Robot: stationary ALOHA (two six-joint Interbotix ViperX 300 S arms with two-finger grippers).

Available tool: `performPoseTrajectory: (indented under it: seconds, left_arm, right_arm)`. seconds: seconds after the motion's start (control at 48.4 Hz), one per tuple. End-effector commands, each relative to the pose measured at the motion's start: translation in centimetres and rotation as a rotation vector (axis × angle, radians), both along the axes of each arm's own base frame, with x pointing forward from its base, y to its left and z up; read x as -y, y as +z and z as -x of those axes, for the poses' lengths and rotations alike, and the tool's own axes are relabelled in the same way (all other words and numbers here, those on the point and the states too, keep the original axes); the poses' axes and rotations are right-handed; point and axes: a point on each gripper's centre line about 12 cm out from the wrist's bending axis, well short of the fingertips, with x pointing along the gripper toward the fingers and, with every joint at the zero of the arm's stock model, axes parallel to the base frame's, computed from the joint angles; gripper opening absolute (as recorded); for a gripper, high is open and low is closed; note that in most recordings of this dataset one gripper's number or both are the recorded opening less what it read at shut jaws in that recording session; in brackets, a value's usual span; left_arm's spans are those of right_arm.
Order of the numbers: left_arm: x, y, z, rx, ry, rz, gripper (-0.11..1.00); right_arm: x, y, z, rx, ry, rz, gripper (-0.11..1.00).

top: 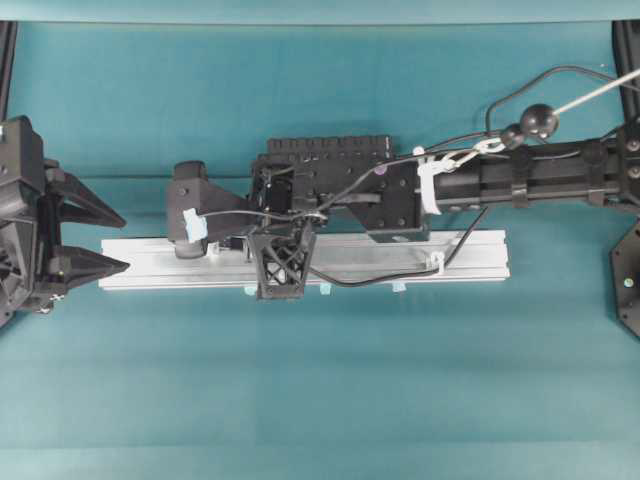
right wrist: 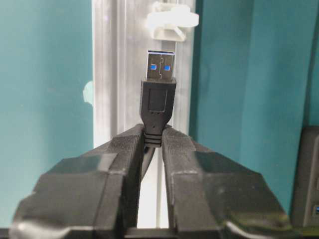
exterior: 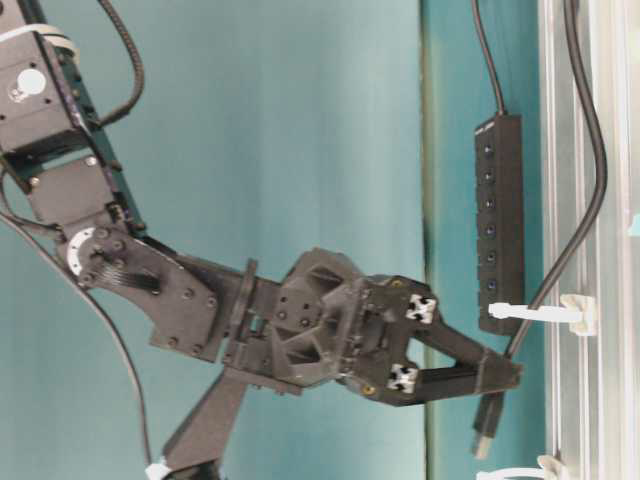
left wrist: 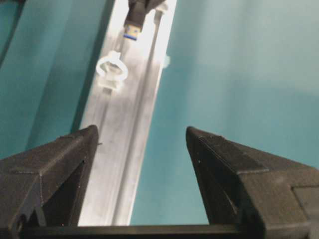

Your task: Pass the USB cable through three rings with both arms.

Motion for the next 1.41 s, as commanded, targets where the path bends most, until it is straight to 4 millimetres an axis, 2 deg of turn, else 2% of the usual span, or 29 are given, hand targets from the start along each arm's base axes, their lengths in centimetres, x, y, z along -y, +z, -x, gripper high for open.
performPoseTrajectory:
  seconds: [0.0,0.62,1.013,1.385]
  left_arm:
    - [-0.1,0.3,-0.2,0.012,0.0,-0.005,0.78]
    - [-0.1,0.0,0.0,0.007,-0.004,-0.012,0.78]
    - [0.0,-0.3,0.4,0.007,-0.004,-0.012,0.78]
    - [0.0,-0.4,0.4,0.005,-0.004,-0.012,0.78]
  right_arm:
    - [0.0,0.3,-0.1,0.011,0.009,0.002,-0.05]
    - [1.0,-0.1,-1.2,0.058,-0.014,0.002,-0.05]
    - [1.2,-1.1,-1.9,0.05,-0.014,0.003,-0.05]
    - [1.4,-0.6,-3.2,0.099,-0.015,0.007,-0.05]
